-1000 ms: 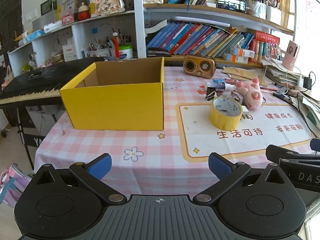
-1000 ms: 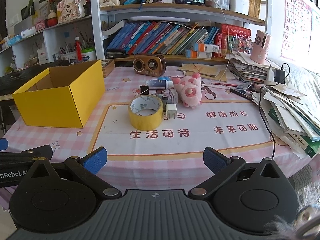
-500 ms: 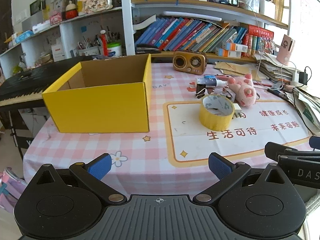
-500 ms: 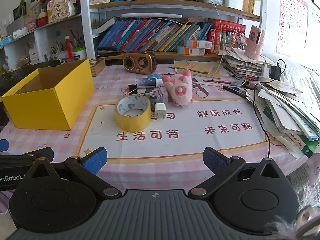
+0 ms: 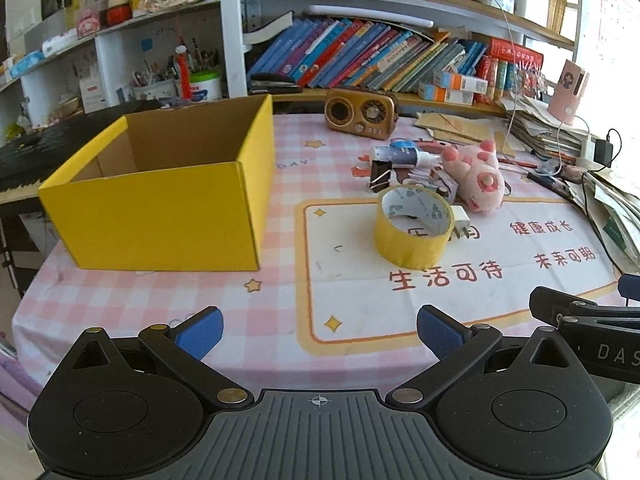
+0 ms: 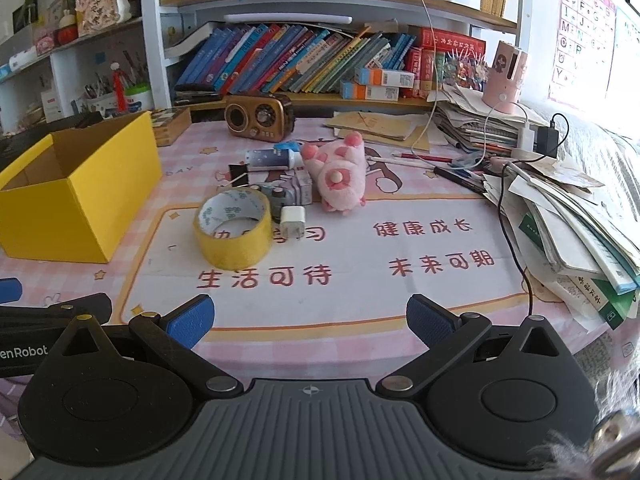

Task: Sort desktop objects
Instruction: 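Grasp the yellow tape roll with the left tool while the right tool grasps the white charger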

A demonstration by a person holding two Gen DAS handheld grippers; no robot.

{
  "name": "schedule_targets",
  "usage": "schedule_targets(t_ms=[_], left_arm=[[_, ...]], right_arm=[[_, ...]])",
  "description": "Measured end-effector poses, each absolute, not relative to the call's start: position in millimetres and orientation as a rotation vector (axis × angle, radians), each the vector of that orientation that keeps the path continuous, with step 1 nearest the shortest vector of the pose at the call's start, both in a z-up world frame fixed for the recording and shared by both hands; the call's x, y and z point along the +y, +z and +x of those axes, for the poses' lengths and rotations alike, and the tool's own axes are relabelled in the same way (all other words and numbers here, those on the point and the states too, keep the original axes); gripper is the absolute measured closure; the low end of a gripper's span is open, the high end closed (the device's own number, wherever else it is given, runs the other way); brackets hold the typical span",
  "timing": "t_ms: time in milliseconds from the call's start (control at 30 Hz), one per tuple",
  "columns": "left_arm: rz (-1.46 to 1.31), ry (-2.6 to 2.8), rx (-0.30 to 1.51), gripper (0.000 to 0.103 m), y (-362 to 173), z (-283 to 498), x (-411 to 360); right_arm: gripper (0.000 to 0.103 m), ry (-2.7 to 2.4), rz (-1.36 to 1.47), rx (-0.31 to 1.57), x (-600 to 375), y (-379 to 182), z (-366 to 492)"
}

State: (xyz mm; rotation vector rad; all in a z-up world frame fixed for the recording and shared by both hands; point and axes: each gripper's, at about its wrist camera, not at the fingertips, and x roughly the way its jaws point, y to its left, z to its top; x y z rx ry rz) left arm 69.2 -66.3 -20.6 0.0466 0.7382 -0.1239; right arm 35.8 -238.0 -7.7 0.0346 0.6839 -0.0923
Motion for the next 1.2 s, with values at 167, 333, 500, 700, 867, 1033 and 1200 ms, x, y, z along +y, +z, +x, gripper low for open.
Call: schedule_targets(t_ms=[167, 333, 500, 700, 867, 1033, 1200], left_arm=[[0.040, -0.135, 0.750, 0.000, -24, 84, -82], [0.041, -0.155, 0.766, 0.000, -28, 100, -102], [0.039, -0.164, 0.784, 0.000, -33, 114, -120], [0.036, -0.154, 0.808, 0.000, -36, 129, -135], [0.032, -0.133, 0.815, 0.000, -36, 141, -144], [0.020, -0.122, 0.826, 0.000, -38, 152, -151], [0.061, -0.107, 0.823, 0.000, -41, 163, -161]], right_arm=[[0.000, -0.111, 0.018, 0.692, -253, -9, 49], [0.000, -0.135, 0.010, 0.708, -272, -12, 65], [0.000, -0.145, 0.005, 0.724, -291, -15, 79], [0.000, -0.126, 0.006, 0.745, -310, -20, 96], [0.000, -0.097, 0.003, 0.752, -320, -23, 111], [0.000, -0.067, -0.006, 0.751, -328, -25, 127], [0.000, -0.052, -0.010, 0.753, -335, -28, 143]])
